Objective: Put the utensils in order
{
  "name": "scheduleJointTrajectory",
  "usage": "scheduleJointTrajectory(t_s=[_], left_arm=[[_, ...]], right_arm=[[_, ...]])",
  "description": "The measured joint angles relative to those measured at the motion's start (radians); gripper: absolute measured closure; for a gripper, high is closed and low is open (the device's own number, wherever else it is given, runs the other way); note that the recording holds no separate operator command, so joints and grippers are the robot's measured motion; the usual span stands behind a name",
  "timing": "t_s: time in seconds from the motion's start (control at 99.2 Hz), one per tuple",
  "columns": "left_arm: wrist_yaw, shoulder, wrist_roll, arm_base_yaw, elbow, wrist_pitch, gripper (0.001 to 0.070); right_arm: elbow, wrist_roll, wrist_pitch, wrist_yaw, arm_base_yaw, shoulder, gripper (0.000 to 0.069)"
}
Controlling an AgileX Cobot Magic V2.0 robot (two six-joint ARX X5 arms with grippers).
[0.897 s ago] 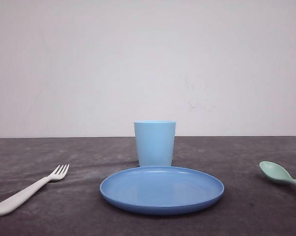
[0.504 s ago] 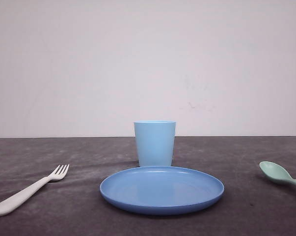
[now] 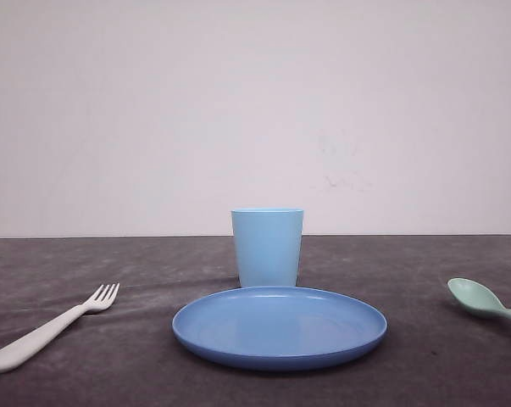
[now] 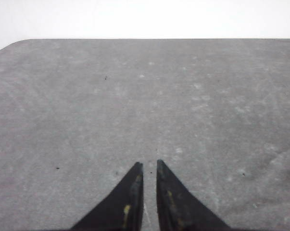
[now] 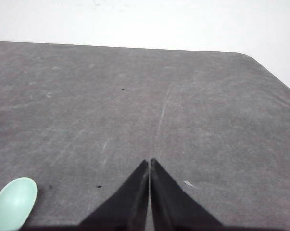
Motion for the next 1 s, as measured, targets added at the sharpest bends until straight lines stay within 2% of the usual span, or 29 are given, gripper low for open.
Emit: scheduleJointTrajectory(t_s=[0.494, 0.676, 0.756, 0.867, 0.998], left_arm=[[0.01, 0.0, -0.005, 0.0, 0.0, 0.0, 0.0685], [0.022, 0.0, -0.099, 0.0, -0.002, 0.008, 0.0685], [0.022, 0.0, -0.126, 0.0, -0.008, 0.025, 0.0685], [0.024, 0.0, -0.153, 0.0, -0.01, 0.031, 0.0685], [0.05, 0.0, -0.254, 0.0, -0.01, 0.031, 0.0685]], right_arm=[[0.0, 0.019, 0.014, -0.019, 0.0, 0.0, 0.0687], [0.0, 0.153, 0.021, -0.072, 0.0, 0.0, 0.0687], [0.0, 0.216, 0.021, -0.08, 0.0, 0.0, 0.0687], [0.0, 0.25, 0.022, -0.083, 0.0, 0.0, 0.0687], [0.0, 0.307, 0.047, -0.108, 0.0, 0.0, 0.0687]])
